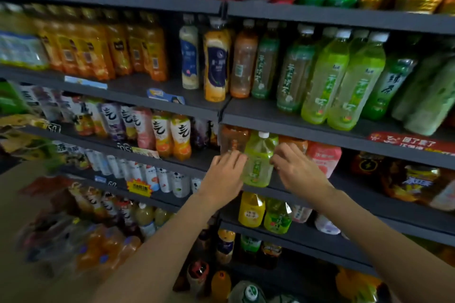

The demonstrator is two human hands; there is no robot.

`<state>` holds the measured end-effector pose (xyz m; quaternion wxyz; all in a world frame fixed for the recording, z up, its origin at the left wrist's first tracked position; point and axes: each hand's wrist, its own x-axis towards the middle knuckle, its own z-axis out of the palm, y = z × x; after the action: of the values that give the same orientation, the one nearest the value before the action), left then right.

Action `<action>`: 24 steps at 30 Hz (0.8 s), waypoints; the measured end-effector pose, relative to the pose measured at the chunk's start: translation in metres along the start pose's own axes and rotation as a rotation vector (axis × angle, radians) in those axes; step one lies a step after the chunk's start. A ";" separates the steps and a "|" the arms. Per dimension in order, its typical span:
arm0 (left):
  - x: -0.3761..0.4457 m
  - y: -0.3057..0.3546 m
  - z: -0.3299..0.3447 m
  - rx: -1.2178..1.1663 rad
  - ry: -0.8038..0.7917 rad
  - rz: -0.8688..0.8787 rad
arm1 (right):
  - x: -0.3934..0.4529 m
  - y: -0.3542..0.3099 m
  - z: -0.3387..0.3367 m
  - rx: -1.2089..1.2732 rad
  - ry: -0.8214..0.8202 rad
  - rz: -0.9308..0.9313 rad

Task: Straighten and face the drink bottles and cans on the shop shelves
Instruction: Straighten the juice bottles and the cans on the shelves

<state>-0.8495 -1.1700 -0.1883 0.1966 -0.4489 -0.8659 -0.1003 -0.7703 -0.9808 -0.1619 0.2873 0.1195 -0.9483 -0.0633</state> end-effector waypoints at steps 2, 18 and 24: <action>-0.008 -0.021 -0.011 0.030 -0.122 0.007 | 0.023 -0.016 0.001 -0.050 -0.019 0.031; 0.020 -0.181 -0.086 -0.191 -0.041 -0.149 | 0.182 -0.092 -0.011 -0.047 -0.176 0.421; 0.043 -0.188 -0.117 -0.061 -0.077 0.005 | 0.202 -0.082 -0.032 0.061 -0.204 0.430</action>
<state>-0.9964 -1.2879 -0.0640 0.1496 -0.4604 -0.8683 -0.1086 -0.9003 -1.1145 -0.0439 0.1933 -0.0837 -0.9774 0.0162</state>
